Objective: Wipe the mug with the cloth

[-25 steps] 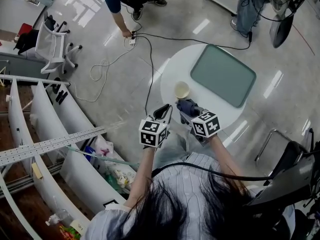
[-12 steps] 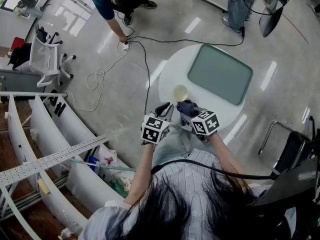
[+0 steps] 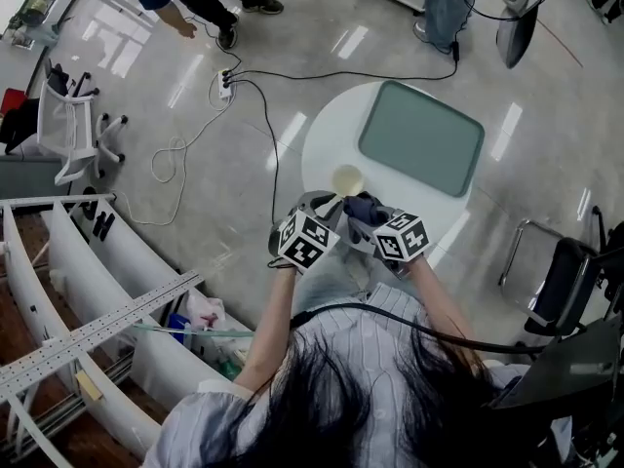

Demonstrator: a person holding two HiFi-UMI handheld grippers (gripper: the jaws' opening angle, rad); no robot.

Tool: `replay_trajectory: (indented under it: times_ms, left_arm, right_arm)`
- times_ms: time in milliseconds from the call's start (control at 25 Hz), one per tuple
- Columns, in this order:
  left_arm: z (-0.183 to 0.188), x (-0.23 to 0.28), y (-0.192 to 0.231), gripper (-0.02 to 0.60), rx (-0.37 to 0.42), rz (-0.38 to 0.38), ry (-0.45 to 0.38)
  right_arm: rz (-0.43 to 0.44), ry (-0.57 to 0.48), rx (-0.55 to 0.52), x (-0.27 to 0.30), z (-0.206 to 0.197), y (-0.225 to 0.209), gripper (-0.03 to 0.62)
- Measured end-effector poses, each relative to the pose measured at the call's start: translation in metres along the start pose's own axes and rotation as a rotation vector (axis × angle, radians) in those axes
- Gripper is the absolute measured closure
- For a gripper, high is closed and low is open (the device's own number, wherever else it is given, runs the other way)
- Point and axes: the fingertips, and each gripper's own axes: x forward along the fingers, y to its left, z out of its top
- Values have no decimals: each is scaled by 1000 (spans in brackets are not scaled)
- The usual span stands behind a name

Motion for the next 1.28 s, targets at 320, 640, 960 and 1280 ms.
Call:
replay_trajectory:
  times_ms: [320, 640, 960, 1280]
  left_arm:
    - [-2, 13, -6, 478, 120, -45, 77]
    - [2, 22, -10, 474, 189, -87, 108]
    - [10, 36, -18, 474, 219, -113, 135]
    - [5, 48, -19, 474, 216, -110, 190]
  right_arm:
    - [-20, -3, 5, 0, 3, -5, 514]
    - [-51, -14, 23, -9, 4, -16, 514]
    - [-91, -44, 63, -25, 6, -37, 514]
    - [-98, -41, 47, -28, 6, -39, 514]
